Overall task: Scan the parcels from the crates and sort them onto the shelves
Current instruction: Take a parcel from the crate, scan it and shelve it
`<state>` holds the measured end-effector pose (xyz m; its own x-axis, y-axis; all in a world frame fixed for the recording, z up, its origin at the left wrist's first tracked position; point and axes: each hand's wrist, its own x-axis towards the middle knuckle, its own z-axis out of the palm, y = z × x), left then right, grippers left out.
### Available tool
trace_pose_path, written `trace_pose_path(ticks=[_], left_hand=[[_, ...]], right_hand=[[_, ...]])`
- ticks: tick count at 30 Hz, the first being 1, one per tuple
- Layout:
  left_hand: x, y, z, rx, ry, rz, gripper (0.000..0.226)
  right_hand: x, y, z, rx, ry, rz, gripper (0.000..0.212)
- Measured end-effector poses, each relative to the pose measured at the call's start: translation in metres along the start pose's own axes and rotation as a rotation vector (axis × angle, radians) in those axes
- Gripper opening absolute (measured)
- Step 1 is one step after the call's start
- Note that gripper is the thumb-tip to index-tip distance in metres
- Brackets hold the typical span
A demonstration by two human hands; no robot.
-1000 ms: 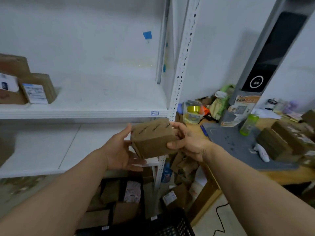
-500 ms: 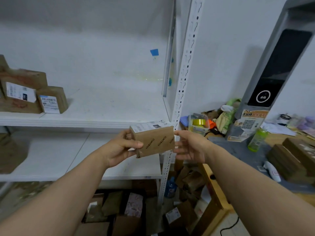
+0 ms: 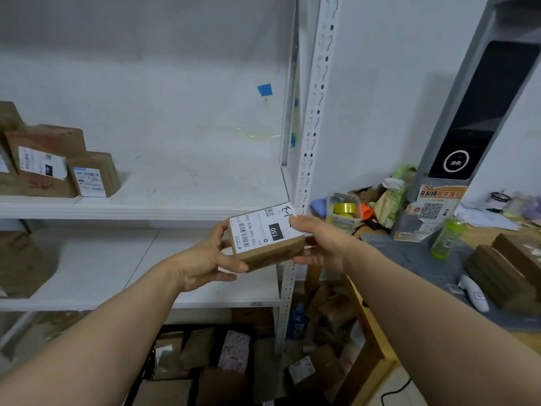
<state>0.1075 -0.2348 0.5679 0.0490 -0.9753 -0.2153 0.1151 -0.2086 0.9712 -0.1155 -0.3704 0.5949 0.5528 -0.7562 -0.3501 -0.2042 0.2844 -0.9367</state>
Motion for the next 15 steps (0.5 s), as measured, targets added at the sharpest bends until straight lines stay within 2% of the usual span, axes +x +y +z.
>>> trace_pose_path(ticks=[6, 10, 11, 14, 15], left_hand=[[0.004, -0.010, 0.005, -0.111, 0.023, -0.051, 0.123], [0.008, -0.012, 0.005, -0.198, 0.042, -0.014, 0.108], [0.009, -0.012, 0.005, -0.213, 0.055, -0.009, 0.102], [0.012, -0.009, 0.009, -0.181, 0.068, -0.006, 0.074], [0.013, -0.008, 0.011, -0.153, 0.066, -0.010, 0.068]], right_hand=[[-0.002, 0.010, -0.006, 0.079, -0.099, -0.017, 0.054], [-0.007, 0.018, -0.010, 0.013, -0.214, 0.028, 0.038], [-0.005, 0.021, -0.011, -0.006, -0.224, 0.043, 0.044], [0.003, 0.031, -0.018, -0.032, -0.229, 0.058, 0.088], [0.005, 0.034, -0.020, -0.029, -0.232, 0.061, 0.095]])
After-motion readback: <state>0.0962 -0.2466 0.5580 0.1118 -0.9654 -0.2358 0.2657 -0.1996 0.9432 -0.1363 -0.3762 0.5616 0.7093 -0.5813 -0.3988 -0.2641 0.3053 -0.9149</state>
